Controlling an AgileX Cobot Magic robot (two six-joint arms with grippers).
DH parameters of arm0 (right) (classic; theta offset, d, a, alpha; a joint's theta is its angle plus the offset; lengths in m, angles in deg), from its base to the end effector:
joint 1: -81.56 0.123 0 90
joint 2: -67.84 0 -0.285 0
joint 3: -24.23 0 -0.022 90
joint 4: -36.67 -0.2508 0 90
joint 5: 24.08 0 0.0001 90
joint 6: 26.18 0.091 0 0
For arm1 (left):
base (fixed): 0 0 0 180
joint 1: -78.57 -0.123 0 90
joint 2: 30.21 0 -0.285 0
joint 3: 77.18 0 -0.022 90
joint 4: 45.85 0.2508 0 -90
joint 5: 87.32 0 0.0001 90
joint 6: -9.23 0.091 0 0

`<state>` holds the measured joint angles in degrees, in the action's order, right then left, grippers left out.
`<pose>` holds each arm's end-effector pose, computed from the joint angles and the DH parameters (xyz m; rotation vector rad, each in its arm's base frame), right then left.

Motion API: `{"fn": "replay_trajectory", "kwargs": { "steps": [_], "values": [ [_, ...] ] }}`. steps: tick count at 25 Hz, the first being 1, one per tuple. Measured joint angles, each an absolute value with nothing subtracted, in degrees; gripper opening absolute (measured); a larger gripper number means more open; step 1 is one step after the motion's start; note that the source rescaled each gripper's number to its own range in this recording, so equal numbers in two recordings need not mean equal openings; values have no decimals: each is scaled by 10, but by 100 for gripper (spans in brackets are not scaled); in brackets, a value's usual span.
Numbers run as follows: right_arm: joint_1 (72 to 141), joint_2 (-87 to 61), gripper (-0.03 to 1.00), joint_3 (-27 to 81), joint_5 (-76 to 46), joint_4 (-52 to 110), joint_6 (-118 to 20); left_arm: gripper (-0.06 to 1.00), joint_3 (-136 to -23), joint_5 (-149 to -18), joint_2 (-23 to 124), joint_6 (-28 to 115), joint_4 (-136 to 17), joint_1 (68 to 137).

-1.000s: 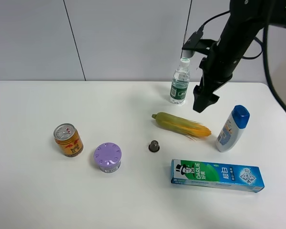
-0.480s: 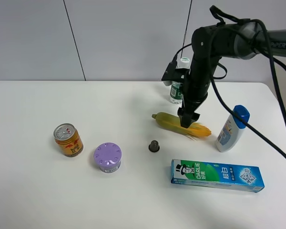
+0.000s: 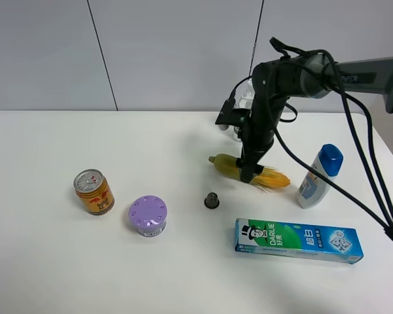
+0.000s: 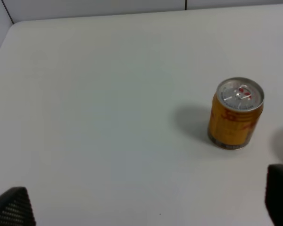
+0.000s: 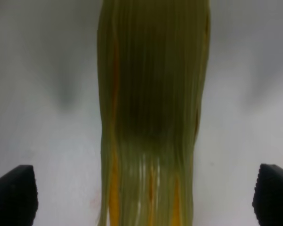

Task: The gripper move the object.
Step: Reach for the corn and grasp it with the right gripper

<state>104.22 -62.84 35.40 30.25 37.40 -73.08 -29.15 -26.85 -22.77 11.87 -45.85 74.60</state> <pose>0.3921 0.1627 0.1443 -1.7417 2.4896 -0.0503 -0.0067 -0.0005 0.2803 -0.0235 2.0242 0.0730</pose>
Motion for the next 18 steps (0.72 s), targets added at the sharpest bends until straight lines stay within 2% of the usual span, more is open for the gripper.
{"fn": "replay_trajectory", "kwargs": {
  "steps": [18],
  "values": [
    [1045, -672, 98, 354, 259, 340, -731, 100, -291, -269, -228, 119, -459, 746]
  ]
}}
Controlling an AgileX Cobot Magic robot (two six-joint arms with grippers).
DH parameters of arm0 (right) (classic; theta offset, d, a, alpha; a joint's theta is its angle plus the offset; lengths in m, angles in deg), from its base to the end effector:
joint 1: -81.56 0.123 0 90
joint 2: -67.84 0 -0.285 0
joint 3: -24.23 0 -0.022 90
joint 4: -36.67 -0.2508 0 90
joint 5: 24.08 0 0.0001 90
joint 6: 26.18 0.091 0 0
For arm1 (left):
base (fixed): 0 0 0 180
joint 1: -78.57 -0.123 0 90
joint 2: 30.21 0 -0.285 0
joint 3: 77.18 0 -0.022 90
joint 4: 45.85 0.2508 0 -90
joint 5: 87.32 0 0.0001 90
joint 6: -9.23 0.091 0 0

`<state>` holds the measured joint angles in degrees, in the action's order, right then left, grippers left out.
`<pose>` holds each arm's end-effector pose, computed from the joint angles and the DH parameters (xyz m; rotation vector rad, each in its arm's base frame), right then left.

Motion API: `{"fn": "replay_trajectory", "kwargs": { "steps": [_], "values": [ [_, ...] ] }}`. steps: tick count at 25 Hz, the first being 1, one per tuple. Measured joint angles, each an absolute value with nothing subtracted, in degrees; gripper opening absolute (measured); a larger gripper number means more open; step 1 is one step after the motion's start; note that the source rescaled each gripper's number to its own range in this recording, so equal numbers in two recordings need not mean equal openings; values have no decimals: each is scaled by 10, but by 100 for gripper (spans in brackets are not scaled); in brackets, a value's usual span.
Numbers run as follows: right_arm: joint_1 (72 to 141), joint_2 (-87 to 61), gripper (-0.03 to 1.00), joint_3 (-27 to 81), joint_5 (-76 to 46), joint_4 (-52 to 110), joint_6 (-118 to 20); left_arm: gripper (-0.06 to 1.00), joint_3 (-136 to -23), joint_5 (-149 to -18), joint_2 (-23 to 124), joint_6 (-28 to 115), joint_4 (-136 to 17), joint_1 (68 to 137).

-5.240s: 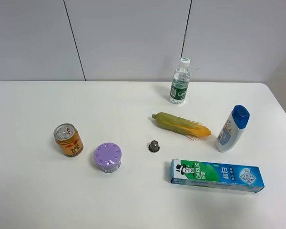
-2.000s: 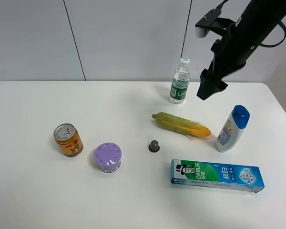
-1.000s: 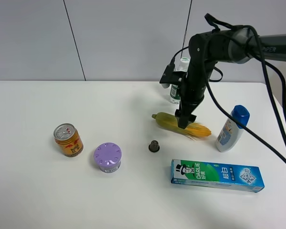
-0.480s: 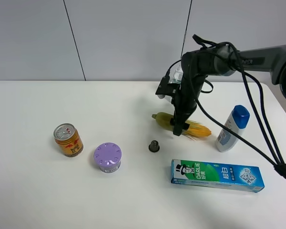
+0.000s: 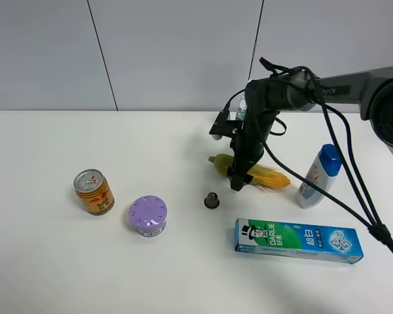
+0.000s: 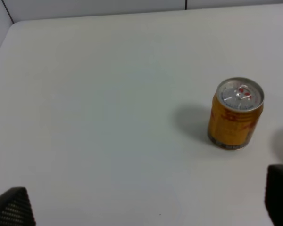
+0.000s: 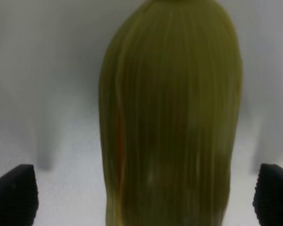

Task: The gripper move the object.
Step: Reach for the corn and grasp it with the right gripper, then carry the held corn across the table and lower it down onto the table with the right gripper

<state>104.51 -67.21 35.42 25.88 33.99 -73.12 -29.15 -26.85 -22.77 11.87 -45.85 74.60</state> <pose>0.3965 0.1714 0.1125 -1.6994 2.5064 0.0215 -0.0067 -0.0005 0.2803 -0.0235 2.0242 0.0730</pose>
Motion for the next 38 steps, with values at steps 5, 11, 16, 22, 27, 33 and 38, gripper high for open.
{"fn": "replay_trajectory", "kwargs": {
  "steps": [5, 11, 16, 22, 27, 33, 38],
  "values": [
    [1045, -678, 83, 354, 259, 341, -731, 100, -291, -269, -228, 119, -459, 746],
    [1047, -678, 39, 354, 259, 349, -731, 100, -291, -269, -228, 119, -459, 746],
    [1047, -678, 0, 355, 259, 356, -731, 100, -291, -269, -228, 119, -459, 746],
    [1047, -668, 0, 356, 259, 356, -727, 100, -291, -269, -228, 119, -459, 746],
    [1051, -611, 0, 356, 264, 356, -715, 100, -291, -269, -228, 119, -459, 746],
    [1078, -529, 0, 356, 265, 352, -672, 100, -291, -269, -228, 119, -459, 746],
    [1107, -474, 0, 356, 266, 334, -507, 100, -291, -269, -228, 119, -459, 746]
  ]
}}
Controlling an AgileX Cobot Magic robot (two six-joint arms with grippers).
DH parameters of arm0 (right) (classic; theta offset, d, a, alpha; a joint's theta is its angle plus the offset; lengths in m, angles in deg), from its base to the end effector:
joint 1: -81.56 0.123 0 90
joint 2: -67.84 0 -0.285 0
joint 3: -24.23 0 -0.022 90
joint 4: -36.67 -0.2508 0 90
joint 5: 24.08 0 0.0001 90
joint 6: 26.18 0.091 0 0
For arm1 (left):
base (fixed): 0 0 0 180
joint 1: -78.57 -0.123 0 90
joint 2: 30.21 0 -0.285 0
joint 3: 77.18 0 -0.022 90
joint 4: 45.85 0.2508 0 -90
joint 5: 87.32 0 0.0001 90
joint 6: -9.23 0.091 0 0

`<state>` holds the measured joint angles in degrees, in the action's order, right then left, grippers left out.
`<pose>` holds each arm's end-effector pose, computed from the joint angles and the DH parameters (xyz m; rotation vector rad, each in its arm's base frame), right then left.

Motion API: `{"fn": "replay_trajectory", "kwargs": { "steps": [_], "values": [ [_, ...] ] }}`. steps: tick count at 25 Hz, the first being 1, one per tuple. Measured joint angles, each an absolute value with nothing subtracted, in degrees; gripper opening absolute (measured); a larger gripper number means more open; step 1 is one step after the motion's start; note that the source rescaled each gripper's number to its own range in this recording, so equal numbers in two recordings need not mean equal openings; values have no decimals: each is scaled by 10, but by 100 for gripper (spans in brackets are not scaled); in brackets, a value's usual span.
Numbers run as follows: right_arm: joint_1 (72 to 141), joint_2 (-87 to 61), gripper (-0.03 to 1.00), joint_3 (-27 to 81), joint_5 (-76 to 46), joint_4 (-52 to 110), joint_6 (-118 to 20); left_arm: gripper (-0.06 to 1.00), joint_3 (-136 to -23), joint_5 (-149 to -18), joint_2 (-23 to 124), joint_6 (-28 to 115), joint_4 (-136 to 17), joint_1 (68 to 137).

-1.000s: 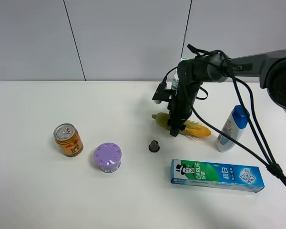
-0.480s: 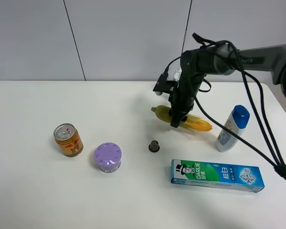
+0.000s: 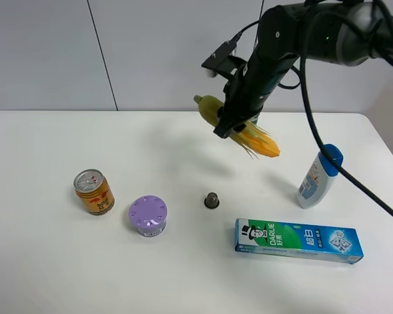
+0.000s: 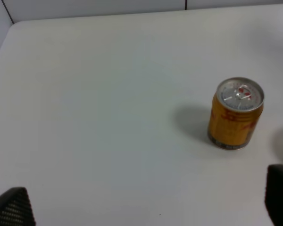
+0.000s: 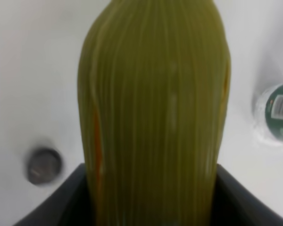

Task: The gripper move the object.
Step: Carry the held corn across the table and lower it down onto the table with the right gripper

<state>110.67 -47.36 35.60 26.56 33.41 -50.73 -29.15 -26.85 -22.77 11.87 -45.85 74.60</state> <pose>0.3556 0.2026 0.2602 -1.1857 2.4223 0.0946 -0.0067 -0.0005 0.2803 -0.0235 2.0242 0.0730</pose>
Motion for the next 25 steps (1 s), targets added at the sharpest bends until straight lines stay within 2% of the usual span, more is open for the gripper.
{"fn": "replay_trajectory", "kwargs": {
  "steps": [7, 10, 17, 25],
  "values": [
    [1138, -453, 0, 356, 232, 325, -173, 100, -291, -269, -228, 119, -459, 746],
    [1153, -455, 0, 356, 186, 325, -83, 100, -291, -269, -228, 119, -459, 746],
    [1186, -504, 0, 371, 96, 325, 6, 100, -291, -269, -228, 119, -459, 746],
    [1209, -631, 0, 551, 160, 324, 1, 100, -291, -269, -228, 119, -459, 746]
  ]
}}
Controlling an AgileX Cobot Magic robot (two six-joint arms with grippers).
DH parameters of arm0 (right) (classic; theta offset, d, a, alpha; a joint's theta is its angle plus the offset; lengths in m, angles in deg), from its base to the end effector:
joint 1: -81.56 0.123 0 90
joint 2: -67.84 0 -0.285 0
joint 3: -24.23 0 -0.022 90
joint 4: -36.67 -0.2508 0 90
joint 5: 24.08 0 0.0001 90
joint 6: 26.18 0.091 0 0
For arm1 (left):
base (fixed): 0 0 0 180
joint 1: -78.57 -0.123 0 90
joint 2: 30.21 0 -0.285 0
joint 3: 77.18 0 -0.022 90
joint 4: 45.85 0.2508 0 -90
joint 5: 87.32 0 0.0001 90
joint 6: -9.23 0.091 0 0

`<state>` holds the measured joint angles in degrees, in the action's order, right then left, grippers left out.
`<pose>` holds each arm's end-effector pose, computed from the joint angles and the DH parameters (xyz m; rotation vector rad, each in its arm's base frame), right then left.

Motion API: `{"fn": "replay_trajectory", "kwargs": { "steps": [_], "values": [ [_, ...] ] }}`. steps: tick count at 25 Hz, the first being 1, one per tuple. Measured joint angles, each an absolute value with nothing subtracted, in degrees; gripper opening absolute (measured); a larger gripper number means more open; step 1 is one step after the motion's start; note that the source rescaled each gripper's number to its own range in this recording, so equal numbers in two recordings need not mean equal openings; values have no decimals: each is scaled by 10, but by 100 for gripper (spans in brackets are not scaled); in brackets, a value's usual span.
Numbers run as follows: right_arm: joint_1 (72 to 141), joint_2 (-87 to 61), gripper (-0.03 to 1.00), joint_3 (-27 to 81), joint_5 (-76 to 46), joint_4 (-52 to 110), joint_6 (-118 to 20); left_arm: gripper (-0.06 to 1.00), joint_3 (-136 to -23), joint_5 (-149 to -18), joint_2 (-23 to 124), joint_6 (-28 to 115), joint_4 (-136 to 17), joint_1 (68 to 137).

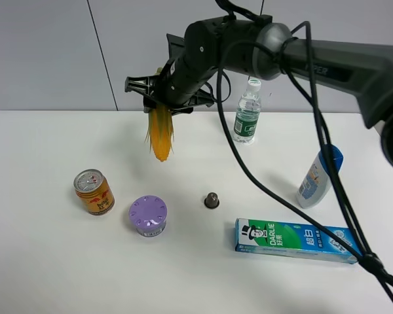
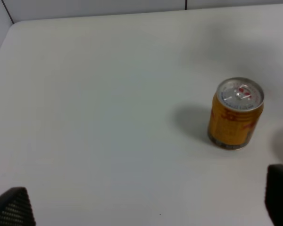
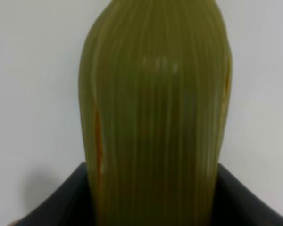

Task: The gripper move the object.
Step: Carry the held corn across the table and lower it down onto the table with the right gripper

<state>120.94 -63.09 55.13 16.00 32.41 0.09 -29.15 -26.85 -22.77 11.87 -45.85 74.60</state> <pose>0.3805 0.3179 0.2466 -0.2394 2.5220 0.5712 -0.0067 -0.0005 0.2803 -0.0235 2.0242 0.0730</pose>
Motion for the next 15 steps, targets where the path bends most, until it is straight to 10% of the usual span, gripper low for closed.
{"fn": "replay_trajectory", "kwargs": {
  "steps": [15],
  "values": [
    [1281, -694, 0, 714, 409, 218, -521, 100, -291, -269, -228, 119, -459, 746]
  ]
}}
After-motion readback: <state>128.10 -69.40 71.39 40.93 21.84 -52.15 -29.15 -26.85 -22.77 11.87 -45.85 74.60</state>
